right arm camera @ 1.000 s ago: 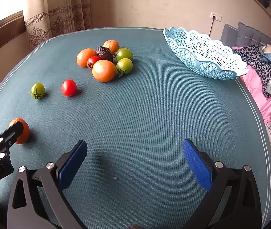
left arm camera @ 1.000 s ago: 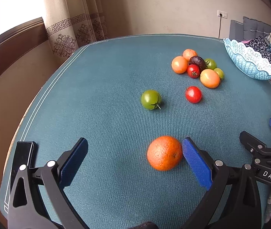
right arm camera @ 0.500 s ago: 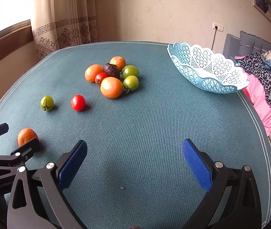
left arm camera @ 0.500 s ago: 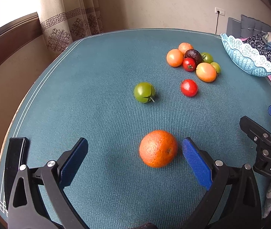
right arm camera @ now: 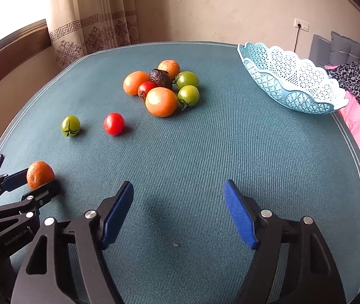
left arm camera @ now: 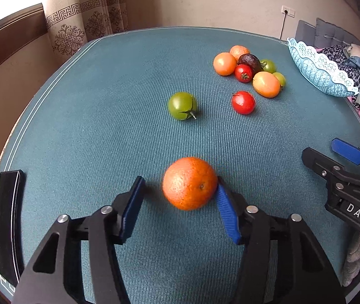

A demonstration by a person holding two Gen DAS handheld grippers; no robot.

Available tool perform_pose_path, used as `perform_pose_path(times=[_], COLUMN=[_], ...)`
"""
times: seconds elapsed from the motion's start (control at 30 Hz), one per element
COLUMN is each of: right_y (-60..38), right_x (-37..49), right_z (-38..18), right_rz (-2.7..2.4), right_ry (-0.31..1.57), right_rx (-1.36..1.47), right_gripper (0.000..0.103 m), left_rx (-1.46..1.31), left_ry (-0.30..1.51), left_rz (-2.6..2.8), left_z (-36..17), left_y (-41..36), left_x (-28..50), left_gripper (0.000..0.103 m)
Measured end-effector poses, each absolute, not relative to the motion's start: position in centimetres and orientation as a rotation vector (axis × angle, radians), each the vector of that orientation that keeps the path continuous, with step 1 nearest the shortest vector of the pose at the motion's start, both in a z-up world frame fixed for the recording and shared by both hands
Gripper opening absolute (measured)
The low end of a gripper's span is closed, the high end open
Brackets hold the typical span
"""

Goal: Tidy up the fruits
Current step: 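Grasp the large orange with the left gripper while the right gripper moves toward the red tomato, then grasp the red tomato with the right gripper while the left gripper holds the orange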

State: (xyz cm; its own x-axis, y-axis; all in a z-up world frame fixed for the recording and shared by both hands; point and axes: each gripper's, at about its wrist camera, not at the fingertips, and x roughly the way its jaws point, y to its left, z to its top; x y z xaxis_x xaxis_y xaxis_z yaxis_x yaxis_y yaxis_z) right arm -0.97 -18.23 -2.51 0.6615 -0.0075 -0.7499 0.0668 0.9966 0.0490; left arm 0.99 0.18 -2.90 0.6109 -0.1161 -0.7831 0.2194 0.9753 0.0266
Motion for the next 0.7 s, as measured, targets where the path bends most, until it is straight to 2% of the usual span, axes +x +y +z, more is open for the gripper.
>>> perform_pose_path(times=[0.07,0.4,0.47,0.7], right_y=[-17.8,-14.8,-14.4,-13.0], right_x=[-0.8,2.4,3.5,6.8], right_z=[-2.3,-1.1,-1.2,-1.8], right_rz=[-0.02,0.094,0.113,0.145], right_ry=[0.848,0.852,0.865,0.899], right_rx=[0.07,0.064,0.07,0.056], right_gripper=[0.069,0.056,0.049,0.039], left_rx=[0.108,-0.012,-0.017,-0.021], left_ry=[0.888,0.819,0.815,0.815], left_rz=[-0.211,-0.24,-0.237,-0.219], left_z=[-2.8,-1.9,-1.8,-1.6], left_y=[0.3,2.8,3.2,4.1], left_x=[0.9,1.0,1.2,1.7], left_gripper=[0.04,0.04,0.04,0.04])
